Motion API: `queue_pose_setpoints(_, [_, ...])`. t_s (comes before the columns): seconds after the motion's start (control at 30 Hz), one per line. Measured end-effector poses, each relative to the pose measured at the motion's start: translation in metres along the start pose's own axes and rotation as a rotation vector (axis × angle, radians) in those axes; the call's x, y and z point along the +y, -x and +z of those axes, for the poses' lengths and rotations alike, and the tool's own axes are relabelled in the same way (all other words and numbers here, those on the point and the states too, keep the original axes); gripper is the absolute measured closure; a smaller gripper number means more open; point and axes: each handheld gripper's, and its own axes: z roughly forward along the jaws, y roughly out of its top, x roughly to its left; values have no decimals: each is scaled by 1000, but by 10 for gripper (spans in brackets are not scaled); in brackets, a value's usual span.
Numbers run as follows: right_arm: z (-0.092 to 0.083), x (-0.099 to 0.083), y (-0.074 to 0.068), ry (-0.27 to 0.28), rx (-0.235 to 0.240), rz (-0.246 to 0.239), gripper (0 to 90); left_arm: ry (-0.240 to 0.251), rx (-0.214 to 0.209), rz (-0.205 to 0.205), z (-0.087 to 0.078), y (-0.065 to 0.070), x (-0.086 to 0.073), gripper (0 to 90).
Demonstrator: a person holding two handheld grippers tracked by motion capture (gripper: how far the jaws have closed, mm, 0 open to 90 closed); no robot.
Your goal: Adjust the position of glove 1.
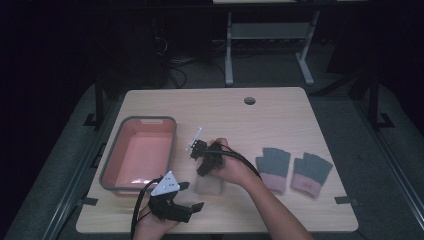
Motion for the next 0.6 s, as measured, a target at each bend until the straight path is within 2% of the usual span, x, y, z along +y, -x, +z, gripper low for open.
queue_pose_setpoints(0.2, [-3,-11,3,3,5,-13,407,4,1,5,1,2,1,164])
queue_pose_setpoints(0.6, [-13,-37,13,19,19,48,404,-2,-17,-12,8,4,4,164])
